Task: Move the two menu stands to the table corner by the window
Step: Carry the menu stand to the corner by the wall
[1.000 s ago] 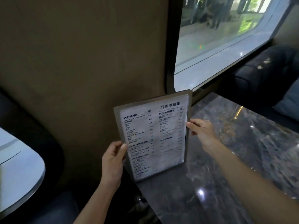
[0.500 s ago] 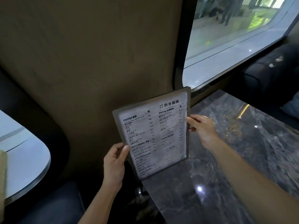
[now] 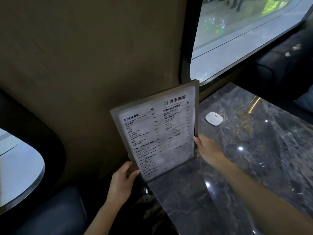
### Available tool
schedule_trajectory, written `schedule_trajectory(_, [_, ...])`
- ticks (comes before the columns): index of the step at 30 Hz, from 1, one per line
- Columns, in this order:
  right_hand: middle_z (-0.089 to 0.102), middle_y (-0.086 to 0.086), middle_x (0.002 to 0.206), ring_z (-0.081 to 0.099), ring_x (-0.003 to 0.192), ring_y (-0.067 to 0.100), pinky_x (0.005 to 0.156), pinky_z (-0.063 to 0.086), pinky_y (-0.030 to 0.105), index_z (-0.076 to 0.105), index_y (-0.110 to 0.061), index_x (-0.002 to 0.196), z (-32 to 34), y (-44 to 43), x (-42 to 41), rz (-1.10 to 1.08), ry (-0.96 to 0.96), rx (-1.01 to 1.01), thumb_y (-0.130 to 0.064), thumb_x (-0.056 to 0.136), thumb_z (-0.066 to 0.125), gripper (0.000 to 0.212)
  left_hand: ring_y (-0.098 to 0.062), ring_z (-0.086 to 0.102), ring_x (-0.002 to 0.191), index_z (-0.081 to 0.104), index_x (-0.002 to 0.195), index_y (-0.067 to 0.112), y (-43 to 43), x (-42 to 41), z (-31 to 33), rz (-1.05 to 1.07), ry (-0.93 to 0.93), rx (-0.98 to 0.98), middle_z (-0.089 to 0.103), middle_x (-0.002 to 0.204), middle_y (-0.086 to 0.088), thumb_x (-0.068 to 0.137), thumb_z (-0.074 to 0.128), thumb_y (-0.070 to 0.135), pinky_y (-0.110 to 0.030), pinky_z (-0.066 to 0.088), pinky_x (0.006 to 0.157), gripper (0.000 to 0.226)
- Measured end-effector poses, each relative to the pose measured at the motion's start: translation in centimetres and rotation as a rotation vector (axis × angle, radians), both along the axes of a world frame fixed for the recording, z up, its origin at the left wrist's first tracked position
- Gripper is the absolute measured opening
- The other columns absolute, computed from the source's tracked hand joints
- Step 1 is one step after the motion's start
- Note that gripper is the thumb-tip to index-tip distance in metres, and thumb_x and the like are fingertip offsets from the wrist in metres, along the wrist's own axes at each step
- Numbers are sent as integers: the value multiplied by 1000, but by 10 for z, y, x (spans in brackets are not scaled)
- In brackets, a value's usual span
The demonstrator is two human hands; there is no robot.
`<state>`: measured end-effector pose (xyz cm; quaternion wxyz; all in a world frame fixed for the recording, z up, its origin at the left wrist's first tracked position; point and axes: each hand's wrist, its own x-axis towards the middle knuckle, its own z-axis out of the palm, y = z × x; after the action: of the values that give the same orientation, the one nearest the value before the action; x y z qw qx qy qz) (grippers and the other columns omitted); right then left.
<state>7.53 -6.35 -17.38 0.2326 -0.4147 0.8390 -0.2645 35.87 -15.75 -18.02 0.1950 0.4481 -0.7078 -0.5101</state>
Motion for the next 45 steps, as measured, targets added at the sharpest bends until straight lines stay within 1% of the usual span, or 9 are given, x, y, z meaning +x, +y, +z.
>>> schedule_trajectory(5, [62, 29, 87, 58, 79, 41, 60, 34, 36, 49, 2, 91, 3, -15, 0, 0, 185, -19, -24, 98, 33, 32, 12, 61, 84, 57, 80, 33, 8, -3, -6, 41, -23, -4, 67, 83, 14, 82, 63, 13, -10, 51, 67, 21])
schedule_trajectory(8, [62, 27, 88, 57, 83, 41, 62, 34, 37, 47, 2, 95, 4, -21, -4, 2, 154, 3, -27, 98, 31, 34, 9, 62, 82, 56, 76, 33, 16, -6, -13, 80, -33, -39, 68, 80, 12, 82, 63, 12, -6, 49, 63, 22])
schedule_trajectory(11, [58, 20, 79, 58, 79, 38, 60, 34, 35, 48, -1, 95, 0, -16, -5, -30, 55, 11, -30, 98, 34, 32, 6, 63, 83, 56, 79, 33, 23, -5, -25, 56, -67, -38, 68, 83, 12, 81, 65, 17, -15, 53, 65, 18])
schedule_trajectory(15, [64, 28, 94, 60, 85, 40, 67, 43, 40, 50, 1, 103, -16, -3, -5, -16, 36, 129, -25, 97, 38, 29, -1, 63, 84, 60, 90, 25, 27, -3, -40, 5, -142, 2, 68, 90, 11, 80, 66, 22, -25, 55, 75, 12])
schedule_trajectory(18, [63, 30, 99, 60, 88, 41, 72, 44, 44, 47, 1, 106, -21, 0, -2, 27, 44, 207, -23, 98, 36, 28, 6, 58, 83, 60, 95, 29, 27, -7, -44, -9, -175, -50, 61, 87, 22, 80, 66, 27, -14, 47, 69, 17])
schedule_trajectory(26, [64, 22, 101, 62, 90, 40, 66, 45, 41, 44, -3, 111, -26, -12, 3, 91, 400, 361, -12, 95, 35, 21, 0, 57, 75, 61, 93, 22, 29, -13, -45, 46, -285, -187, 59, 83, 19, 82, 63, 31, -26, 52, 64, 14])
schedule_trajectory(30, [66, 18, 100, 63, 90, 37, 67, 47, 39, 45, -4, 110, -27, -21, 2, 119, 454, 351, -15, 96, 34, 21, -5, 61, 77, 59, 96, 24, 21, -15, -48, 109, -307, -167, 56, 79, 20, 82, 62, 32, -17, 43, 57, 16])
schedule_trajectory(36, [67, 20, 99, 64, 87, 38, 60, 37, 36, 45, -4, 109, -31, -41, 0, 127, 416, 308, -11, 93, 39, 19, -14, 61, 83, 60, 98, 16, 3, -19, -47, 166, -334, -163, 69, 97, -2, 82, 63, 27, -26, 44, 66, 20])
schedule_trajectory(45, [66, 21, 100, 63, 86, 39, 59, 36, 36, 45, -5, 108, -34, -60, -6, 147, 390, 282, -11, 92, 43, 17, -10, 56, 80, 58, 100, 19, -14, -22, -42, 150, -365, -124, 67, 98, 0, 85, 57, 33, -30, 47, 67, 21])
